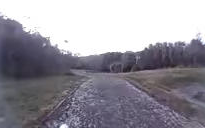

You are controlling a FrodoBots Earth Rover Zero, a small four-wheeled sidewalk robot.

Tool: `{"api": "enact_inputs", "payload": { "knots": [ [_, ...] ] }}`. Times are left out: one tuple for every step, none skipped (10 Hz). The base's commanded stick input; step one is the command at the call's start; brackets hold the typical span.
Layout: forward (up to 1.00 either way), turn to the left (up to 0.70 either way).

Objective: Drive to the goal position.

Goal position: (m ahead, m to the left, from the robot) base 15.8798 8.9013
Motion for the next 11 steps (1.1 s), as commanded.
{"api": "enact_inputs", "payload": {
  "knots": [
    [0.7,0.0],
    [0.7,0.0],
    [0.7,0.0],
    [0.7,0.0],
    [0.7,0.0],
    [0.7,0.0],
    [0.7,0.0],
    [0.7,0.0],
    [0.7,0.0],
    [0.7,0.0],
    [0.7,0.0]
  ]
}}
